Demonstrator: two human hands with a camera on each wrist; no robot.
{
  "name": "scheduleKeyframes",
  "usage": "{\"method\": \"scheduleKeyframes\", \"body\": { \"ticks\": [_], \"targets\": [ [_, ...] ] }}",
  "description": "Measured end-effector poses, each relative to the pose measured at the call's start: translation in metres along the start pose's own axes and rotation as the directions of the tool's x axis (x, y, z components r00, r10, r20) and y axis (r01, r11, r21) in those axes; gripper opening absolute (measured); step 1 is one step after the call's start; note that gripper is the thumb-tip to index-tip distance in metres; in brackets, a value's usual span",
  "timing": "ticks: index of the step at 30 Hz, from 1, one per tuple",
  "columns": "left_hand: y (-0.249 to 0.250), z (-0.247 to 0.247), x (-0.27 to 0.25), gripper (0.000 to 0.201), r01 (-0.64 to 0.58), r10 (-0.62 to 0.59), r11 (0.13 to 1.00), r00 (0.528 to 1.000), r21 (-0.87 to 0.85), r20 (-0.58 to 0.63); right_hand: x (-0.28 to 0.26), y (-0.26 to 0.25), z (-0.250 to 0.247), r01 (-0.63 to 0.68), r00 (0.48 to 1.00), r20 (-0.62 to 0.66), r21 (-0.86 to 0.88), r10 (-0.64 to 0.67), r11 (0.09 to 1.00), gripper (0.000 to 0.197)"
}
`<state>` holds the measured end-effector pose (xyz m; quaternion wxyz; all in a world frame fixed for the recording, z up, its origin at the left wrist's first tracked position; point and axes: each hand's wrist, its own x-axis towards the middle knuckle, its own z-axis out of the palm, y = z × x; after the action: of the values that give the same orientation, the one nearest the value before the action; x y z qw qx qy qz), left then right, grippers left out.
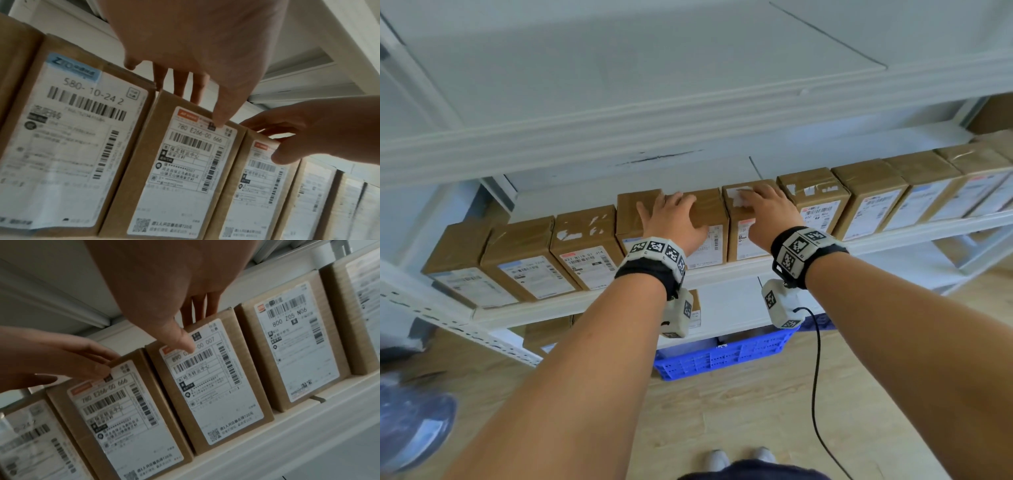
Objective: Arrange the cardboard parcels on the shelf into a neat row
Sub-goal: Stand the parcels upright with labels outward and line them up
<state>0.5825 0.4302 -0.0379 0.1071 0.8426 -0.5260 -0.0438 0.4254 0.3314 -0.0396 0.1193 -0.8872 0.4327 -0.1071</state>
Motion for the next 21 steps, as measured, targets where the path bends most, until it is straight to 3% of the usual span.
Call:
{"method": "scheduleKeyframes", "body": {
  "ticks": [7, 13, 21],
  "targets": [
    [0.042, -0.007, 0.017, 0.065, -0.092, 0.092, 0.996, 0.995, 0.017, -0.042, 0.001, 0.027, -0.018, -0.023, 0.999, -0.044, 0.027, 0.025, 0.999, 0.075],
    [0.108, 0.008, 0.035, 0.073, -0.121, 0.121, 0.993, 0.992, -0.006, 0.026, 0.011, 0.085, -0.044, -0.064, 0.998, 0.021, -0.048, 0.065, 0.997, 0.078],
    [0.194, 0.037, 0.057, 0.073, -0.141, 0.135, 0.989, 0.986, 0.055, 0.103, 0.035, 0.18, -0.066, 0.011, 0.991, 0.13, -0.237, 0.02, 0.971, 0.085]
  ]
}}
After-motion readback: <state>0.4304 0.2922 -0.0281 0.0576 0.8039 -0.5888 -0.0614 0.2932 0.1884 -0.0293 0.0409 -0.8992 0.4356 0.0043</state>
